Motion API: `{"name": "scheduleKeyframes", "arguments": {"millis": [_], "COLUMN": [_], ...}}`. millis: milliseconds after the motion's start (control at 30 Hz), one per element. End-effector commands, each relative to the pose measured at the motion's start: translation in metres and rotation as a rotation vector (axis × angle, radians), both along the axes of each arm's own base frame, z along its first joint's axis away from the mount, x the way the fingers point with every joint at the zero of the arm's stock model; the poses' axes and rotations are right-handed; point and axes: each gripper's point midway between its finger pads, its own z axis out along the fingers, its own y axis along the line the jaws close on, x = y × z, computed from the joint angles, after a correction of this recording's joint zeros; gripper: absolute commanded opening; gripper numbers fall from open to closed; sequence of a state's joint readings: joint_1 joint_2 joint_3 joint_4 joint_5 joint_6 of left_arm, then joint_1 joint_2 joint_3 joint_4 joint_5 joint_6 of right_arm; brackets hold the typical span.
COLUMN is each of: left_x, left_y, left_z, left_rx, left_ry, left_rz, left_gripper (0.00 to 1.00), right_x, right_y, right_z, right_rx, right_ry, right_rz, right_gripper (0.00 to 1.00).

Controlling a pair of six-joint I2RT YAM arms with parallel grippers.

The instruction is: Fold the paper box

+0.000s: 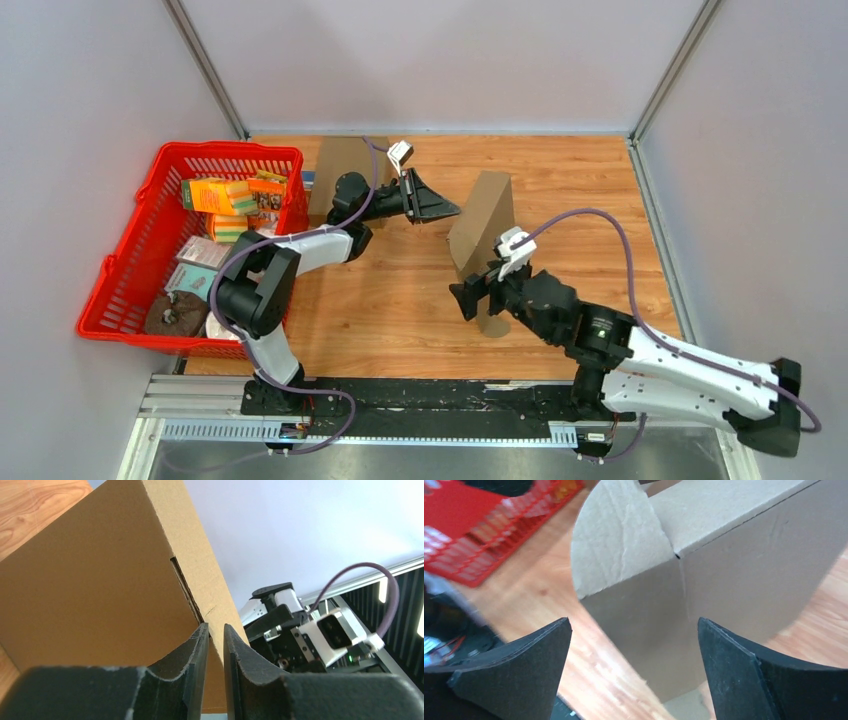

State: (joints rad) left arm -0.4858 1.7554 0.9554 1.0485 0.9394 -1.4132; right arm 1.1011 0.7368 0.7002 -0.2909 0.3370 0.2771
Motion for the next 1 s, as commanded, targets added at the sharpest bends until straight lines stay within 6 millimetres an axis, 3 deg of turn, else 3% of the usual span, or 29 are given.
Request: {"name": "scheduleKeyframes", "arguments": {"millis": [0, 33, 133, 233, 300, 333, 433, 500, 533, 567, 633, 733, 967], "left_x": [-0.020, -0.021, -0.024, -0.026, -0.028, -0.029, -0.031, -0.033, -0.035, -0.036, -0.036, -0.038, -0.038], "left_y": [-0.008, -0.009, -0.010, -0.009, -0.008, -0.008, -0.010, -0.012, -0.013, -0.014, -0.013, -0.013, -0.014], "left_z": [-0.044, -0.044, -0.042, -0.043, -0.044, -0.042, -0.043, -0.040, -0.039, -0.038, -0.039, -0.038, -0.039], "left_rx": [0.112, 0.112, 0.114, 0.118, 0.121, 0.120, 0.123, 0.119, 0.118, 0.117, 0.118, 0.118, 0.119], "left_ry": [0.078, 0.077, 0.072, 0.074, 0.075, 0.071, 0.073, 0.068, 0.065, 0.063, 0.064, 0.061, 0.060], "left_rz": [-0.052, -0.052, -0.047, -0.049, -0.045, -0.044, -0.048, -0.056, -0.060, -0.062, -0.062, -0.065, -0.064], "left_gripper": [0.28, 0.27, 0.27, 0.27, 0.26, 0.26, 0.26, 0.26, 0.26, 0.26, 0.26, 0.26, 0.26], "right_x": [0.039, 0.039, 0.045, 0.046, 0.048, 0.049, 0.051, 0.056, 0.052, 0.055, 0.056, 0.057, 0.055], "right_y": [-0.018, -0.021, -0.026, -0.033, -0.033, -0.038, -0.032, -0.018, -0.036, -0.027, -0.018, -0.016, -0.017], "right_z": [0.006, 0.014, 0.005, -0.006, 0.001, -0.005, -0.002, -0.005, -0.003, -0.014, -0.010, -0.017, -0.004], "right_rx": [-0.146, -0.152, -0.229, -0.268, -0.220, -0.291, -0.283, -0.188, -0.304, -0.256, -0.321, -0.299, -0.371], "right_ry": [-0.159, -0.175, -0.206, -0.212, -0.215, -0.248, -0.265, -0.257, -0.290, -0.291, -0.323, -0.314, -0.346], "right_rz": [-0.385, -0.464, -0.668, -0.791, -0.842, -0.856, -0.885, -0.928, -0.924, -0.945, -0.925, -0.933, -0.902], "right_gripper": [1.00, 1.00, 1.00, 1.00, 1.00, 1.00, 1.00, 1.00, 1.00, 1.00, 1.00, 1.00, 1.00]}}
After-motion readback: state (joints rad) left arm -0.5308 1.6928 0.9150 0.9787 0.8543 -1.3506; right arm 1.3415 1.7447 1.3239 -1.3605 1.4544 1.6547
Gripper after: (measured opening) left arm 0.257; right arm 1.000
